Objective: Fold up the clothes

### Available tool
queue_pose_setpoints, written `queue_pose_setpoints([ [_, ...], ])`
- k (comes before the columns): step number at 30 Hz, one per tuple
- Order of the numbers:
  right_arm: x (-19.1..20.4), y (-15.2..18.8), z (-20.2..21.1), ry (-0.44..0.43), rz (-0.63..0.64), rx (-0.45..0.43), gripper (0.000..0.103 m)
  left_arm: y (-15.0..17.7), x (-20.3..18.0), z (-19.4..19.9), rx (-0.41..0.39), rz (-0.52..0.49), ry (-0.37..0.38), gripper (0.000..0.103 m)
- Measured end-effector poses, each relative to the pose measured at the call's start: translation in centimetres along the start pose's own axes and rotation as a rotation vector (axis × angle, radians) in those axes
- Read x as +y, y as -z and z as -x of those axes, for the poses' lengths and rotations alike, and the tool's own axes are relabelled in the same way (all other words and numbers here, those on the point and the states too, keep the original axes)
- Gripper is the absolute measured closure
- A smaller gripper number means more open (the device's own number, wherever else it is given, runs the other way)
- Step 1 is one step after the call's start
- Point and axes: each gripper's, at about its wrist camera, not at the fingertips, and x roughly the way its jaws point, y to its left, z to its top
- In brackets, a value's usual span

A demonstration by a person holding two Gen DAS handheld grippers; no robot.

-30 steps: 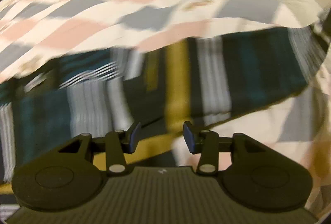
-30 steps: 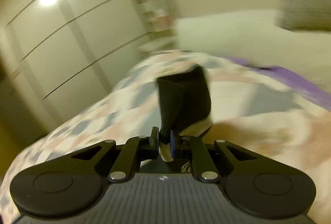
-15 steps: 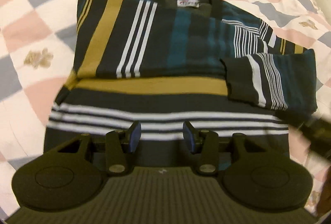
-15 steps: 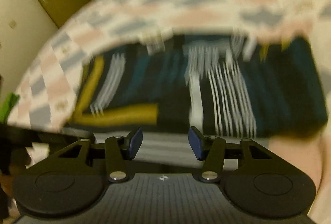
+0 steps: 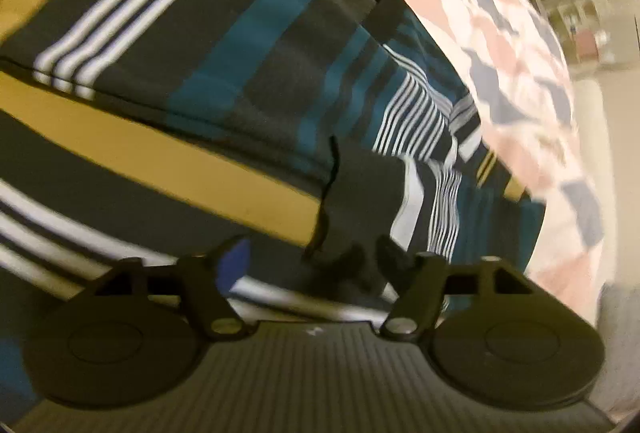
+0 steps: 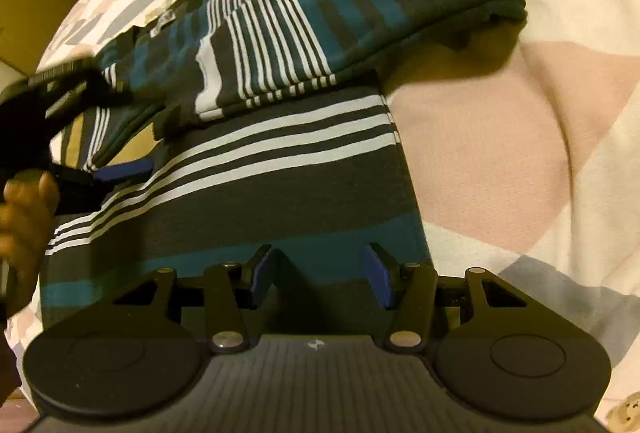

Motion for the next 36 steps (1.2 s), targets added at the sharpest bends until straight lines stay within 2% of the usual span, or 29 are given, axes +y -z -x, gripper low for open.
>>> queue_pose_setpoints([
  [2,0.3,-0.2,-0.5,0.012,0.004,0.006,0.05,-0.4,-0.3,-0.7,-0.01,0.006,-0.006,0.031],
  [4,0.5,-0.3,-0.8,0.021,0.006,0.012,0.048,-0.6,-1.1,-1.3,-0.014,-0.041,-0.027,0.036],
  [6,0.6,-0.3,-1.1,0.028,0.007,0.017,0.047,-0.5,-1.9,-1.5,-0.016,-0.117,-0.05,0.07],
  [8,0.8,-0.3,-1.3,0.031,0.01,0.017,0.046,-0.3,-2.6,-1.4,-0.02,-0.19,-0.072,0.088],
  [9,0.8,-0.3,-1.3,0.033,0.014,0.017,0.046,-0.3,-2.7,-1.0,-0.026,-0.214,-0.081,0.096],
  [12,0.9,-0.4,-1.4,0.037,0.021,0.021,0.046,-0.4,-2.7,0.9,-0.054,-0.253,-0.055,0.103],
  [16,1.1,-0.5,-1.5,0.045,0.03,0.026,0.045,-1.2,-3.1,5.0,-0.141,-0.358,-0.055,0.103],
  [18,1.4,-0.4,-1.6,0.051,0.041,0.027,0.042,-1.8,-2.7,5.9,-0.137,-0.365,-0.057,0.103],
  [19,1.5,-0.4,-1.7,0.054,0.046,0.028,0.041,-2.0,-2.2,5.9,-0.117,-0.35,-0.048,0.102],
  [21,1.7,-0.3,-1.7,0.057,0.053,0.027,0.038,-2.3,-1.4,5.8,-0.079,-0.315,-0.029,0.089],
  [22,1.7,-0.2,-1.7,0.058,0.056,0.026,0.038,-2.1,-1.0,5.5,-0.064,-0.287,-0.014,0.087],
  [25,1.8,0.0,-1.6,0.061,0.065,0.023,0.037,-1.6,0.2,4.4,-0.024,-0.189,0.054,0.086],
  [28,1.7,0.1,-1.6,0.05,0.061,0.02,0.037,-1.0,0.8,3.1,0.0,-0.137,0.081,0.086],
  [32,1.2,-0.1,-0.8,0.034,0.025,-0.005,0.04,-0.5,1.0,1.6,0.031,-0.12,0.077,0.081],
  [36,0.5,-1.4,0.6,0.054,0.002,-0.075,0.043,-0.2,0.8,0.4,0.055,-0.075,0.141,0.07],
])
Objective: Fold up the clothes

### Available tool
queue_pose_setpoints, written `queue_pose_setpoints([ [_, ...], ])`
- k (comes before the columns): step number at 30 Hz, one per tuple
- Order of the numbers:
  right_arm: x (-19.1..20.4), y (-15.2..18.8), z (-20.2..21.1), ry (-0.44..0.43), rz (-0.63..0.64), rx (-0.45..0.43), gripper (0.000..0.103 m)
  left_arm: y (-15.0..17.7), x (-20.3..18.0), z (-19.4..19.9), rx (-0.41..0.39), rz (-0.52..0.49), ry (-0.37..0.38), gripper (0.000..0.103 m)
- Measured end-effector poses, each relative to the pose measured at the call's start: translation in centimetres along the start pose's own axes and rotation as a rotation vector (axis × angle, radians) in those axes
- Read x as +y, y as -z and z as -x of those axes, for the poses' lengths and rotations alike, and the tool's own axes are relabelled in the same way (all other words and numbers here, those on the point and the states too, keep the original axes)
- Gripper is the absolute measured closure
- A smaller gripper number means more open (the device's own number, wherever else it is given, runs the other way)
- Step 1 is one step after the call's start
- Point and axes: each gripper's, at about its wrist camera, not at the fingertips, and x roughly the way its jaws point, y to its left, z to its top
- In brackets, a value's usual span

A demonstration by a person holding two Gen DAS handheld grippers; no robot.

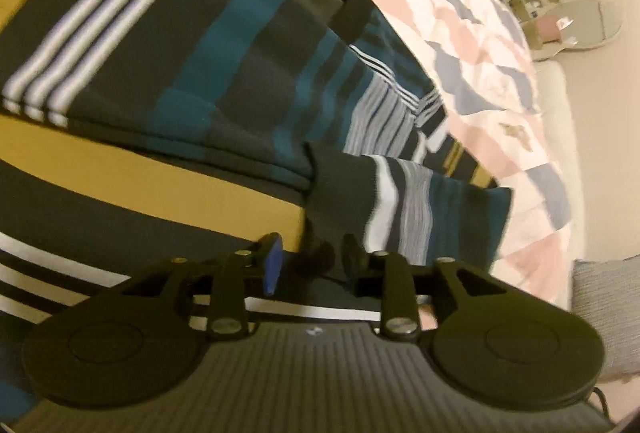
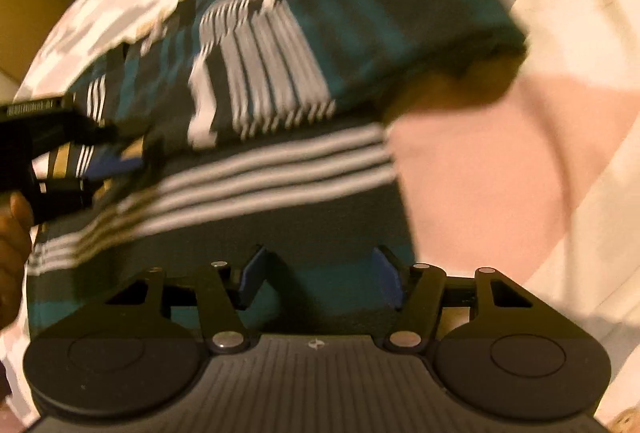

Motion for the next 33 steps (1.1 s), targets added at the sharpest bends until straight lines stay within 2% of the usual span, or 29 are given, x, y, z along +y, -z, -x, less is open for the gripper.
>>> queue_pose_setpoints([
  [5,-1.0,-1.7,-0.2,0.027,0.001,-0.024,0.043,-0.4,-0.8,-2.5,0.03,0.016,0.005,0.068],
  [8,-1.4,-2.5,-0.6,0.043,0.018,-0.029,0.043,-0.5,-1.9,-2.7,0.026,-0.034,0.025,0.098],
  [15,-1.2,-4.3,-1.1,0.051,0.061,-0.047,0.043,-0.5,-4.8,1.7,-0.13,-0.274,-0.043,0.098],
  [18,-1.1,-4.8,-1.1,0.045,0.07,-0.05,0.043,-1.5,-5.7,5.1,-0.243,-0.39,-0.096,0.098],
  [22,-1.0,-5.3,-1.1,0.038,0.083,-0.055,0.043,-3.8,-4.3,9.2,-0.341,-0.445,-0.206,0.098],
  [24,-0.8,-5.5,-1.3,0.037,0.09,-0.056,0.043,-4.6,-2.6,10.0,-0.345,-0.44,-0.283,0.098],
  [27,-0.4,-5.9,-1.5,0.043,0.112,-0.058,0.043,-5.5,1.3,9.0,-0.272,-0.36,-0.38,0.097],
  [30,-0.1,-6.3,-1.4,0.056,0.139,-0.066,0.043,-5.4,3.5,7.9,-0.234,-0.329,-0.426,0.097],
  [33,0.0,-6.9,-1.1,0.069,0.168,-0.079,0.043,-5.4,2.7,9.3,-0.297,-0.367,-0.422,0.098],
])
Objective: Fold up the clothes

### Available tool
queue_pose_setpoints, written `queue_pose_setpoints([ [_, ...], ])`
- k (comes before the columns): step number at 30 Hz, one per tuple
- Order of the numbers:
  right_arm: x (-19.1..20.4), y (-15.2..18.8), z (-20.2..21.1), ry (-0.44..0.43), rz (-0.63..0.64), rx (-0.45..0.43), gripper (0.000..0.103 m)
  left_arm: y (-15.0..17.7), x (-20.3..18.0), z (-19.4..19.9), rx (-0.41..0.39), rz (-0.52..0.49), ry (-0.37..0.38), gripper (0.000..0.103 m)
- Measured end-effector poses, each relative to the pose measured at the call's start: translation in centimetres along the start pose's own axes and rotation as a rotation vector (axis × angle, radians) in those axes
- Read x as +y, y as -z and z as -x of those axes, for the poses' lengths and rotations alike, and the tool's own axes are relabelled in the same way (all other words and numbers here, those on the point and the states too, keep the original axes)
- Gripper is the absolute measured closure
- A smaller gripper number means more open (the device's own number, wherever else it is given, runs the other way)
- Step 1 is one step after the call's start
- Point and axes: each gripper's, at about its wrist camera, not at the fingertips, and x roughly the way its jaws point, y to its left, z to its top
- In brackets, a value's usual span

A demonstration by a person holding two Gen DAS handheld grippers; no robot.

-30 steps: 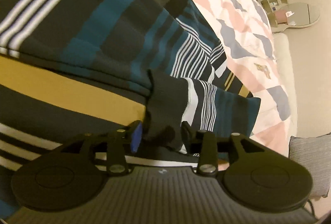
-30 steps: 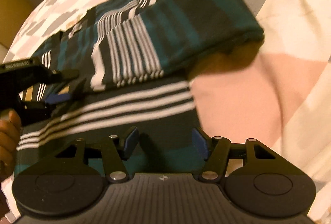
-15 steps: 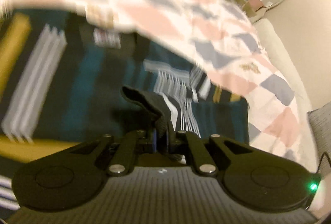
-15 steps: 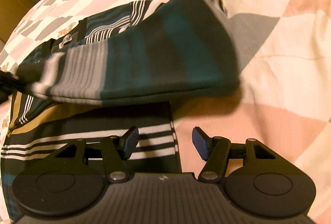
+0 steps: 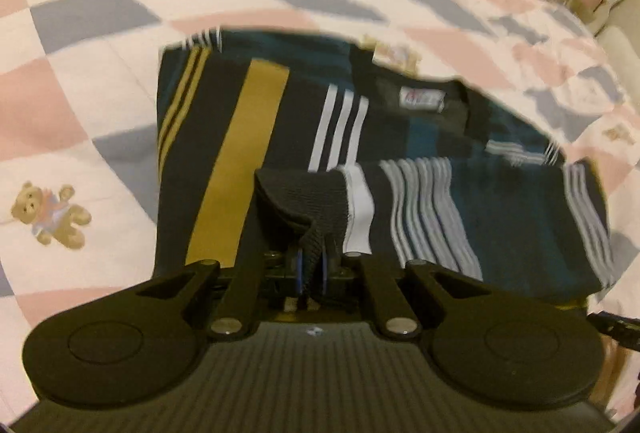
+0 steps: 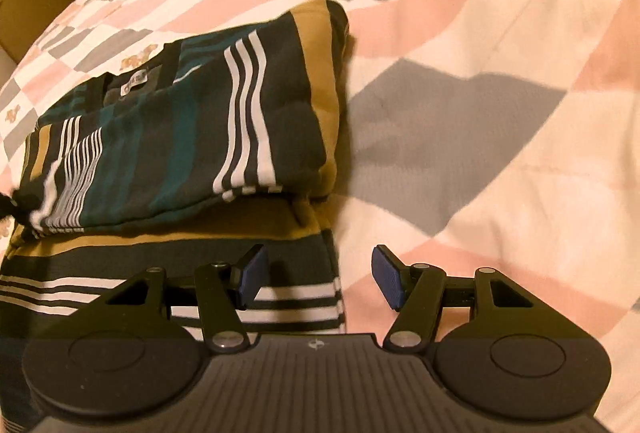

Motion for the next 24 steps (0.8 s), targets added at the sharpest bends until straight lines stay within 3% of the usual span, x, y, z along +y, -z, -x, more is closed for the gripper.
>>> queue_pose_setpoints([
  [4,-0.1,-1.1,-0.1,0.005,0.044,-0.009,0.043,-1.7,0.6,1.7,-0.078,-0.058,-0.036,0.098],
  [8,0.1,-2.2,-0.6,-0.005,0.073,-0.013,0.043,-2.1,2.5,0.3,-0.02,-0.058,-0.088,0.097],
  [14,0.5,-3.3,-1.4,-0.017,0.108,-0.015,0.044,-0.7,3.5,0.7,-0.057,-0.068,-0.124,0.096],
  [18,0.5,-3.3,-1.6,-0.026,0.103,-0.012,0.044,0.1,3.4,-1.1,-0.003,-0.126,-0.177,0.094],
  [22,0.3,-3.1,-1.5,-0.041,0.086,-0.014,0.046,0.0,2.8,-0.4,-0.074,-0.155,-0.19,0.096],
  [24,0.3,-3.2,-1.9,-0.029,0.085,0.008,0.047,0.1,3.4,-1.0,-0.055,-0.153,-0.226,0.093],
])
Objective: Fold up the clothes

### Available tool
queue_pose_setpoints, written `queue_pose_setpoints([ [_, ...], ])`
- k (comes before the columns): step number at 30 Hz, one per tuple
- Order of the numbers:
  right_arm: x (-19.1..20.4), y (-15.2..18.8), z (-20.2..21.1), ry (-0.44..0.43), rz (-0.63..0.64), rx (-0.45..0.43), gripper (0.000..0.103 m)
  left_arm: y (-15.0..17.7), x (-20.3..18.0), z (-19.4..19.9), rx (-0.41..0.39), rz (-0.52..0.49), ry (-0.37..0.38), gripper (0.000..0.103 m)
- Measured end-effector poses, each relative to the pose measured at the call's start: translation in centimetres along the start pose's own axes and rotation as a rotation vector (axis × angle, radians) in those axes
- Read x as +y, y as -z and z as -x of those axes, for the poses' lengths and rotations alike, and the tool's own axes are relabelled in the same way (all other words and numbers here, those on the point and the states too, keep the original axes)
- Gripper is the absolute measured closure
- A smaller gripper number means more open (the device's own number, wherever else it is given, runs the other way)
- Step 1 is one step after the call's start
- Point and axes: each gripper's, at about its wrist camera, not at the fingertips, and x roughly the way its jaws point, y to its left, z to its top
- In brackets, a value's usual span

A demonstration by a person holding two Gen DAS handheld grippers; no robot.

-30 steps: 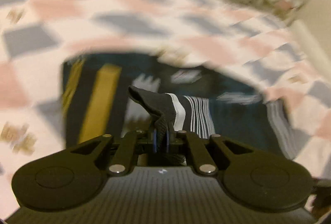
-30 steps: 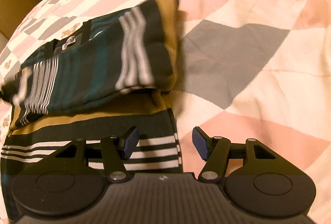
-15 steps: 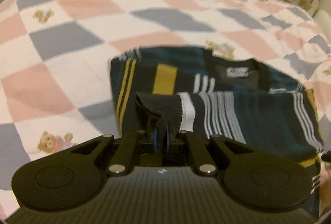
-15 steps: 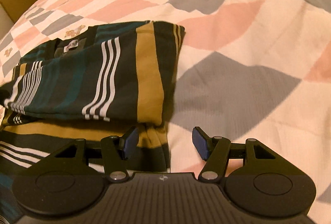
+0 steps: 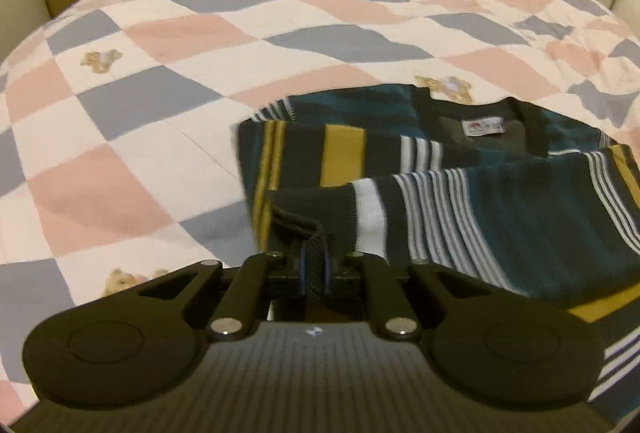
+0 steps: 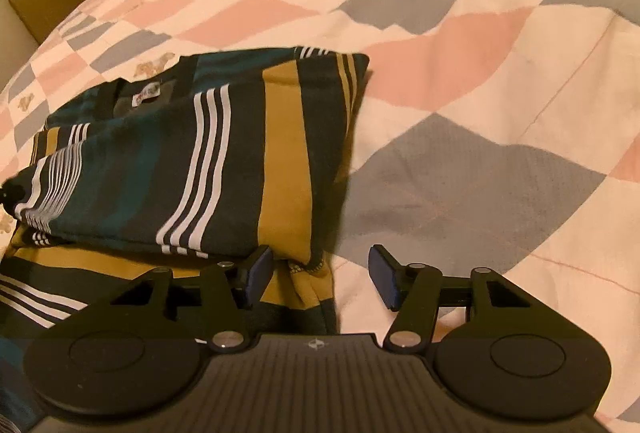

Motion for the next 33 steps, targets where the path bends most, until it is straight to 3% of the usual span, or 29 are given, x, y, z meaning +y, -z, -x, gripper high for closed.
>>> queue_pose_setpoints([
  [2,-0.2,0.0,-0.1,0.002,-0.01,0.005,0.047,0.5,0.2,-1.3,0.051,-0.027,-0.031,0.093],
  [5,-0.4,-0.1,0.3,-0.011,-0.03,-0.019,0.047,0.4,0.0,-0.9,0.049,-0.052,-0.052,0.093],
  [8,-0.5,-0.4,1.0,-0.031,-0.048,-0.064,0.049,0.2,0.5,0.1,0.063,-0.026,-0.093,0.085],
  [10,-0.5,-0.6,1.4,-0.048,-0.066,-0.095,0.052,0.2,1.5,1.1,0.058,0.027,-0.137,0.085],
  [13,-0.3,-1.3,1.3,-0.105,-0.099,-0.127,0.063,-0.2,1.8,3.0,0.026,0.072,-0.08,0.091],
  [18,0.5,-1.9,-1.8,-0.07,-0.08,-0.024,0.065,-0.4,-2.3,0.9,0.058,-0.096,0.019,0.088],
  [21,0.0,-2.2,-1.9,-0.06,-0.106,-0.014,0.065,-0.5,-2.5,-1.8,0.122,-0.095,0.001,0.086],
  [25,-0.2,-3.2,-0.8,-0.089,-0.104,-0.091,0.065,-2.0,-2.1,-0.7,0.052,-0.08,0.005,0.087],
  [27,0.0,-3.4,-1.5,-0.088,-0.093,-0.075,0.065,-2.6,-2.4,-1.0,0.042,-0.098,0.023,0.086],
  [30,0.1,-3.1,-3.2,-0.018,-0.075,0.006,0.065,-2.5,-2.7,-3.2,0.099,-0.153,-0.022,0.086],
  [33,-0.1,-2.7,-2.0,-0.039,-0.116,-0.03,0.065,-2.4,-2.2,-2.9,0.102,-0.115,-0.025,0.087],
])
